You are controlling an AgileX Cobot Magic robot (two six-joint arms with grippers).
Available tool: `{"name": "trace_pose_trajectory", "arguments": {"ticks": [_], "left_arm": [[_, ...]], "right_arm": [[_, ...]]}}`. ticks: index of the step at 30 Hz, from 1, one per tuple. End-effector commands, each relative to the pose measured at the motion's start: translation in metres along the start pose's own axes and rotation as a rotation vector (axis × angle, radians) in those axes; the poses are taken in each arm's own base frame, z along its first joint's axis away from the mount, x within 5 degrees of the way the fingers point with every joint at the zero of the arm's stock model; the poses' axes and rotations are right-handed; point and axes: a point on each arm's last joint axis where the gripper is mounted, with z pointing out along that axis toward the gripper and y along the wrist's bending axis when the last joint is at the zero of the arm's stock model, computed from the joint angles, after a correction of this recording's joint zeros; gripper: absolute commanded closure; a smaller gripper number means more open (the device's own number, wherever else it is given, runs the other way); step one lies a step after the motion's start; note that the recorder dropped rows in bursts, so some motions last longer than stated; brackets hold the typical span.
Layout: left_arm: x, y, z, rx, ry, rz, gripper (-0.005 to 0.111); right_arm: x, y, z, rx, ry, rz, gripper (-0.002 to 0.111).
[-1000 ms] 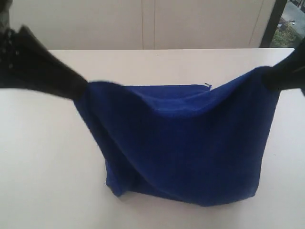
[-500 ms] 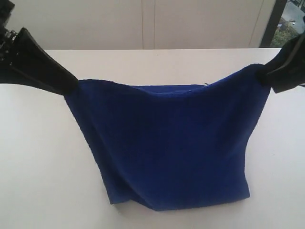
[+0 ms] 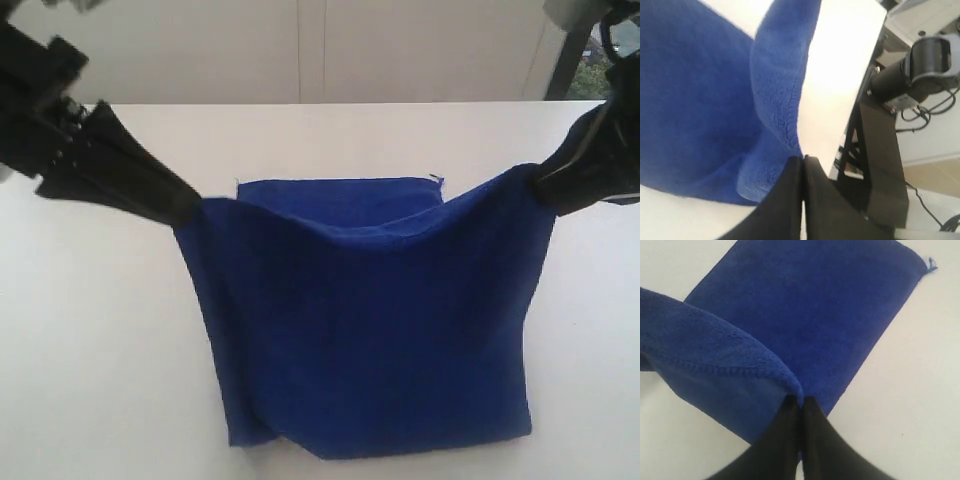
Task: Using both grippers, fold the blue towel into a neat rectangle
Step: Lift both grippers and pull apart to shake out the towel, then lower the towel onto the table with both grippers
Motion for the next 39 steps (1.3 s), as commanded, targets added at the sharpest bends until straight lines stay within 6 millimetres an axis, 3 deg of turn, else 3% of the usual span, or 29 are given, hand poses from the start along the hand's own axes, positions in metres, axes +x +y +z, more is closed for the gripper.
{"name": "trace_pose_trajectory", "arguments": {"ticks": [1,6,12,18,25,32,35,39], "left_arm": [[-0.004,-0.03,-0.027,-0.018,0.006,0.033,0.107],[-0.009,-0.039,-0.038,-0.048,-0.022,0.054,0.107],[-0.003,-0.024,-0.035,-0.155,0.066,-0.006,0.107],[-0.001,-0.017,-0.024,-0.098,0.079,-0.027,0.107],[-0.001,-0.003,-0.005,0.011,0.085,-0.002,0.107],[-0.012,0.034,0.014,-0.101,0.034,-0.053,0.107],[-0.018,0.063,0.029,-0.194,-0.007,-0.056,0.107],[-0.035,0.085,0.038,-0.227,-0.033,-0.049,0.107]], "right_arm": [[0.004,0.006,-0.017,0.012,-0.046,-0.041,0.108],[0.005,0.008,-0.023,0.02,-0.067,-0.05,0.108],[0.006,0.008,-0.023,0.019,-0.065,-0.05,0.108],[0.005,0.007,-0.019,0.015,-0.053,-0.046,0.108],[-0.005,-0.003,0.0,0.03,-0.057,-0.03,0.108],[-0.019,-0.021,0.033,0.08,-0.05,-0.011,0.108],[-0.035,-0.035,0.05,0.104,-0.027,0.007,0.108],[-0.055,-0.047,0.066,0.123,-0.029,0.0,0.108]]}}
